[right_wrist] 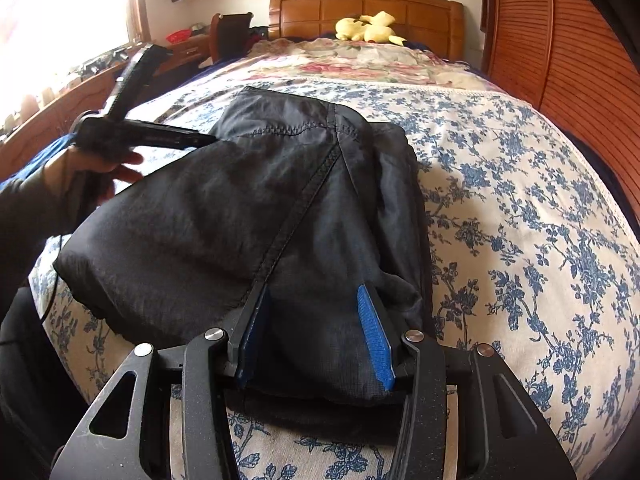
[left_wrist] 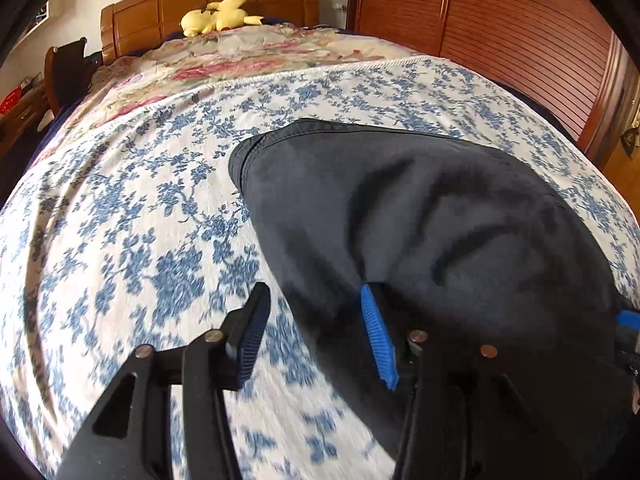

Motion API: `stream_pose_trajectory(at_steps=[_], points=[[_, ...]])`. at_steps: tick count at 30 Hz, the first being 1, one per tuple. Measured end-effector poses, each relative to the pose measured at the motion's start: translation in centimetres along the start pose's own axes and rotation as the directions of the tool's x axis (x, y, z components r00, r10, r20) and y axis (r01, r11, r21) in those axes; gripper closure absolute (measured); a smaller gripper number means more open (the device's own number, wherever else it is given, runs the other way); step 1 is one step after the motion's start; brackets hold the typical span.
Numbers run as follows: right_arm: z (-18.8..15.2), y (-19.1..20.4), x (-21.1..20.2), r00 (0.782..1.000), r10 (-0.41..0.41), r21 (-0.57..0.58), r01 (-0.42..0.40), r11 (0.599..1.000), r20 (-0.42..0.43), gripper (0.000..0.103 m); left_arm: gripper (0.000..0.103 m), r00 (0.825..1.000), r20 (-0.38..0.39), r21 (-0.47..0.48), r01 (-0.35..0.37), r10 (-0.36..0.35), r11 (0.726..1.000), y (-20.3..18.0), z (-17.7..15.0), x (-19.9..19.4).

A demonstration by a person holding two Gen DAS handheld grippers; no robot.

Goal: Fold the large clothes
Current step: 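Grasp the folded black jacket with the left gripper while the right gripper grasps it too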

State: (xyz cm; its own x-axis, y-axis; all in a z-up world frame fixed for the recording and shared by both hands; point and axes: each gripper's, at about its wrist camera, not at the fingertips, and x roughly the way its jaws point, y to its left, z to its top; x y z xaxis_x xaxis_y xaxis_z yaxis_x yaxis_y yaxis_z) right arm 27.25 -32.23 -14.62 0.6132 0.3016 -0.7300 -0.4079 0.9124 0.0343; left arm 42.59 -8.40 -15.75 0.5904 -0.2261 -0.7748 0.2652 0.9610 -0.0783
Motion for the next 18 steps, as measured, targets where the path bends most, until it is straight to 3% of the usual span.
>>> stream_pose_trajectory(at_steps=[2, 6, 12, 18], points=[[0.0, -0.1, 0.1, 1.000, 0.001, -0.001, -0.001, 1.000, 0.000, 0.057, 0.044, 1.000, -0.001, -0.024, 0.004, -0.004, 1.000, 0.6, 0.7, 1.0], [0.0, 0.0, -0.1, 1.000, 0.006, 0.001, -0.006, 1.000, 0.001, 0.057, 0.043, 1.000, -0.004, -0.058, 0.029, -0.030, 0.998, 1.7, 2.1, 2.1], [-0.4, -0.7, -0.8, 1.000, 0.007, 0.037, -0.008, 0.999, 0.018, 0.057, 0.043, 0.999, 0.008, 0.000, -0.036, 0.036, 0.999, 1.7, 3.9, 3.1], [-1.5, -1.5, -2.5, 0.999, -0.046, 0.078, 0.044, 0.996, 0.028, 0.056, 0.043, 0.999, 0.009, -0.015, -0.036, 0.036, 0.999, 2.1, 4.4, 3.9]])
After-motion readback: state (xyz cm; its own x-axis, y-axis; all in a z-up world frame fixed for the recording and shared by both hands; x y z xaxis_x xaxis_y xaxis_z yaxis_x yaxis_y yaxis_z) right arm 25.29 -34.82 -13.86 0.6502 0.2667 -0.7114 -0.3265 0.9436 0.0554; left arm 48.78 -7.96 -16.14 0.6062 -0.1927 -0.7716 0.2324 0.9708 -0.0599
